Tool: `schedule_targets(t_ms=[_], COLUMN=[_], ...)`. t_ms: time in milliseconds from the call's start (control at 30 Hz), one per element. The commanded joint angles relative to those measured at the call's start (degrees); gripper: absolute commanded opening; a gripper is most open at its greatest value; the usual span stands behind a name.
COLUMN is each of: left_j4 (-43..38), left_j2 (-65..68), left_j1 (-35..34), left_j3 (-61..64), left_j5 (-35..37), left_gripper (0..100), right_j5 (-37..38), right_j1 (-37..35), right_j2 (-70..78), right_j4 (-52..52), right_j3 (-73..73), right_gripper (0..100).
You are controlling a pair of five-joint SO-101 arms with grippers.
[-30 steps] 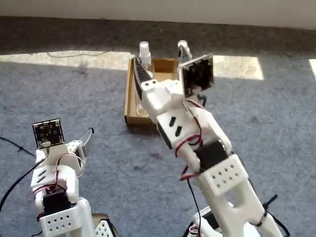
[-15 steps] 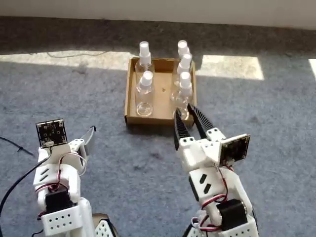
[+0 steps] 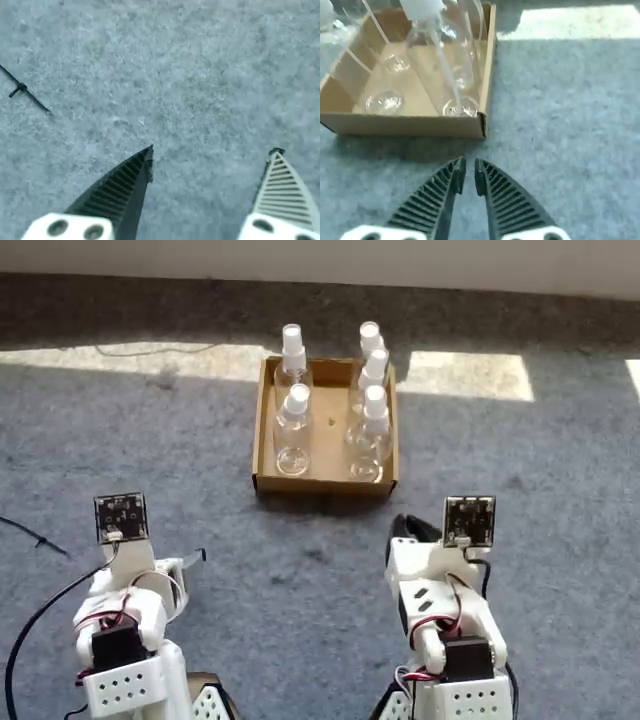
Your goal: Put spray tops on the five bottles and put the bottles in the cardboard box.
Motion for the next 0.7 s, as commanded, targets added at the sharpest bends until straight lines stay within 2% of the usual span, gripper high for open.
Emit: schedule_targets(t_ms=[0, 67, 200, 333, 533, 667], left_j4=[3.2, 3.4, 4.7, 4.9, 4.9, 4.9], left_j2=[0.3, 0.3, 0.3, 0.3, 0.3, 0.3], left_j1=[0.7, 0.7, 0.7, 0.7, 0.7, 0.7], left_j3=[1.3, 1.3, 1.3, 1.3, 1.3, 1.3], left_j5=[-8.7, -12.9, -15.5, -15.6, -15.6, -15.6], left_gripper=[13, 0, 7, 8, 8, 8], right_j5=[-0.2, -0.2, -0.2, -0.2, -0.2, -0.3], right_j1=[0.7, 0.7, 0.7, 2.8, 10.9, 12.5], right_j2=[-0.5, -0.5, -0.5, -0.3, 0.0, 0.0], right_j4=[5.1, 7.7, 10.5, 15.3, 15.8, 15.8], right_j3=[-0.6, -0.3, 5.9, 11.8, 11.8, 11.8], right_gripper=[1.1, 1.1, 1.1, 1.1, 1.1, 1.1])
